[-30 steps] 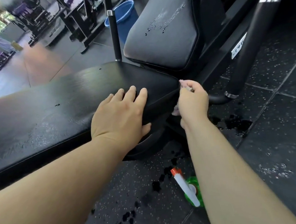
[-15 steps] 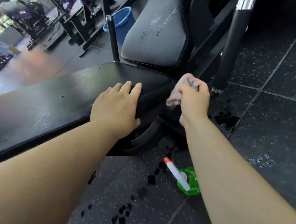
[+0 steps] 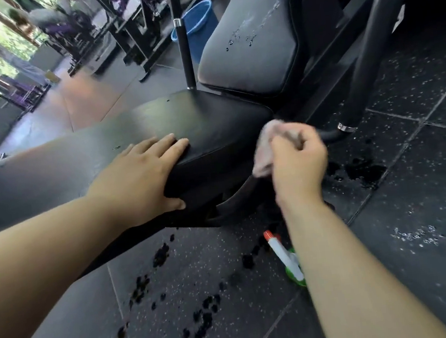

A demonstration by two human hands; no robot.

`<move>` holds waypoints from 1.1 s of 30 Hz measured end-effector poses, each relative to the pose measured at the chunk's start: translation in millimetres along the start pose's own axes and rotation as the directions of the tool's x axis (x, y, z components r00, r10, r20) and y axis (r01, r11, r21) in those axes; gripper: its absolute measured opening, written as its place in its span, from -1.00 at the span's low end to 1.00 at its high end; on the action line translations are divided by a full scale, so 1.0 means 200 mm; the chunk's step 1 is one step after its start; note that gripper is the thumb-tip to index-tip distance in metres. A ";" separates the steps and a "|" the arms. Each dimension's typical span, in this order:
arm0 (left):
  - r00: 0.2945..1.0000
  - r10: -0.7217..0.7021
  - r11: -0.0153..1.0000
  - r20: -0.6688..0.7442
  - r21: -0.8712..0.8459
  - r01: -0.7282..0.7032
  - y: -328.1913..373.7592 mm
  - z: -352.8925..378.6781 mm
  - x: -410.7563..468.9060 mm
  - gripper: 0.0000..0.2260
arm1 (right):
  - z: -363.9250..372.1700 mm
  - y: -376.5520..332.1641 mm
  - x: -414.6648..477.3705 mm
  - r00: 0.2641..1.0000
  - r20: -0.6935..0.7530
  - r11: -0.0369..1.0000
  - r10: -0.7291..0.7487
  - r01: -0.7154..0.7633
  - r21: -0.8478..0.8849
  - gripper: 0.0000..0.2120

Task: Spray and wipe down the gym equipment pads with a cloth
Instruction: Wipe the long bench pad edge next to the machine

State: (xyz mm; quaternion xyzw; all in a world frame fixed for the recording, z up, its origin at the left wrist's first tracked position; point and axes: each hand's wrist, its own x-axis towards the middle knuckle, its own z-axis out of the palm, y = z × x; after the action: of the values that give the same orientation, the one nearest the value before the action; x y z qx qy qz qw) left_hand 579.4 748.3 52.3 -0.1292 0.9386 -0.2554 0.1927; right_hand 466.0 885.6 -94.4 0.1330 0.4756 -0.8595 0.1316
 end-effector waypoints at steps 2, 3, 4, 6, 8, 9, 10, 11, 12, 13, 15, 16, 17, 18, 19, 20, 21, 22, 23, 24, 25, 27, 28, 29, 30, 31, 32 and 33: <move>1.000 -0.004 1.000 -0.005 -0.011 0.004 0.00 0.00 0.00 0.00 | -0.02 -0.03 0.12 0.996 -0.077 0.996 0.037 -0.031 0.086 -0.87; 1.000 -0.003 1.000 -0.008 -0.017 0.003 0.01 0.00 0.00 0.00 | 0.00 -0.02 0.15 0.996 -0.067 0.996 0.050 -0.044 0.080 -0.87; 1.000 0.001 1.000 -0.011 -0.018 -0.001 0.00 0.00 0.00 0.00 | 0.05 -0.01 0.13 0.998 -0.037 0.998 0.056 -0.055 0.043 -0.84; 1.000 0.011 1.000 -0.012 -0.021 -0.012 0.00 0.00 0.01 0.01 | 0.16 0.07 0.05 0.998 0.009 0.998 0.062 -0.062 -0.009 -0.83; 1.000 0.010 1.000 -0.002 -0.022 -0.010 -0.01 0.01 0.01 0.01 | 0.23 0.13 -0.09 0.999 0.006 0.999 0.048 -0.048 -0.011 -0.89; 1.000 0.009 1.000 -0.002 -0.021 -0.009 -0.01 0.01 0.01 0.01 | 0.25 0.16 -0.18 0.999 0.003 0.999 0.043 -0.043 -0.009 -0.88; 1.000 0.010 1.000 -0.008 -0.020 -0.010 -0.01 0.01 0.01 0.01 | 0.27 0.17 -0.28 0.999 0.012 0.999 0.031 -0.031 -0.009 -0.87; 1.000 0.016 1.000 -0.019 -0.019 -0.016 -0.01 0.00 0.01 -0.01 | 0.29 0.18 -0.37 0.998 0.060 1.000 0.025 -0.024 -0.016 -0.87; 0.999 0.024 0.999 -0.030 -0.021 -0.024 -0.01 0.00 0.01 -0.03 | 0.30 0.18 -0.45 0.992 0.129 1.000 0.008 -0.006 -0.018 -0.87; 0.999 0.029 0.999 -0.038 -0.024 -0.030 0.00 0.00 0.01 -0.06 | 0.30 0.17 -0.53 0.978 0.207 1.000 0.004 0.000 -0.017 -0.86; 0.999 0.022 1.000 -0.035 -0.022 -0.023 0.01 -0.01 0.00 -0.07 | 0.29 0.15 -0.56 0.965 0.261 1.000 0.006 -0.002 -0.015 -0.85; 1.000 0.013 1.000 -0.022 -0.015 -0.013 0.01 -0.02 0.00 -0.04 | 0.27 0.13 -0.50 0.977 0.212 1.000 0.022 -0.018 -0.019 -0.84; 1.000 0.007 1.000 -0.010 -0.012 -0.008 0.01 -0.02 0.00 -0.02 | 0.24 0.10 -0.42 0.990 0.136 0.999 0.048 -0.046 -0.020 -0.84; 1.000 0.007 1.000 -0.006 -0.011 -0.007 0.01 -0.02 0.00 0.00 | 0.20 0.06 -0.32 0.995 0.050 0.996 0.088 -0.089 0.024 -0.84; 1.000 0.008 1.000 -0.009 -0.010 -0.008 0.01 -0.02 0.00 0.01 | 0.16 0.01 -0.22 0.990 -0.030 0.986 0.140 -0.137 0.095 -0.83; 1.000 0.011 1.000 -0.013 -0.010 -0.011 0.01 -0.02 0.00 0.02 | 0.11 -0.03 -0.12 0.979 -0.094 0.973 0.180 -0.164 0.160 -0.85; 1.000 0.010 1.000 -0.018 -0.007 -0.011 0.01 -0.02 0.00 0.02 | 0.09 -0.05 -0.02 0.970 -0.136 0.968 0.200 -0.174 0.180 -0.86; 1.000 0.008 1.000 -0.022 -0.006 -0.008 0.01 -0.02 0.00 0.02 | 0.09 -0.04 0.04 0.969 -0.147 0.974 0.199 -0.180 0.135 -0.86; 1.000 0.004 1.000 -0.024 -0.004 -0.004 0.01 -0.01 0.00 0.02 | 0.10 -0.03 0.06 0.978 -0.108 0.983 0.177 -0.171 0.062 -0.86; 1.000 0.001 1.000 -0.025 -0.002 -0.001 0.01 -0.01 0.00 0.02 | 0.14 0.00 0.04 0.988 -0.064 0.990 0.138 -0.139 -0.007 -0.84; 1.000 -0.001 1.000 -0.031 -0.002 0.001 0.02 -0.01 -0.01 0.02 | 0.18 0.04 0.02 0.994 -0.050 0.994 0.094 -0.097 -0.057 -0.76; 0.999 -0.007 1.000 -0.040 -0.011 0.007 0.02 -0.01 -0.02 0.01 | 0.24 0.11 -0.11 0.997 -0.043 0.988 0.067 -0.072 -0.133 -0.70; 0.999 -0.007 1.000 -0.037 -0.016 0.006 0.02 -0.02 -0.01 0.01 | 0.27 0.11 -0.20 0.996 -0.022 0.988 0.089 -0.091 -0.128 -0.70; 1.000 -0.009 1.000 -0.030 -0.017 0.008 0.03 -0.02 -0.01 0.01 | 0.26 0.11 -0.31 0.991 0.024 0.987 0.131 -0.128 -0.096 -0.71; 1.000 -0.005 1.000 -0.030 -0.008 0.005 0.03 -0.02 -0.02 0.01 | 0.25 0.12 -0.40 0.980 0.104 0.984 0.169 -0.161 -0.077 -0.72; 1.000 0.006 1.000 -0.028 0.006 -0.005 0.03 -0.03 -0.02 0.01 | 0.24 0.14 -0.48 0.961 0.205 0.981 0.187 -0.172 -0.090 -0.71; 0.999 0.016 1.000 -0.029 0.017 -0.016 0.02 -0.04 -0.05 -0.01 | 0.23 0.15 -0.54 0.930 0.306 0.978 0.203 -0.182 -0.099 -0.72; 0.999 0.026 0.999 -0.036 0.027 -0.025 0.01 -0.05 -0.08 -0.02 | 0.21 0.14 -0.57 0.896 0.390 0.978 0.211 -0.194 -0.082 -0.76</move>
State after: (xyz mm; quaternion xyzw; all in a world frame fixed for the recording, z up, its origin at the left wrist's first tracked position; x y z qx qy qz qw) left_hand 589.0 759.5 63.8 -0.1100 0.9400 -0.2677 0.1804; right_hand 577.8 846.5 -54.3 0.0022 0.4401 -0.8403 0.3166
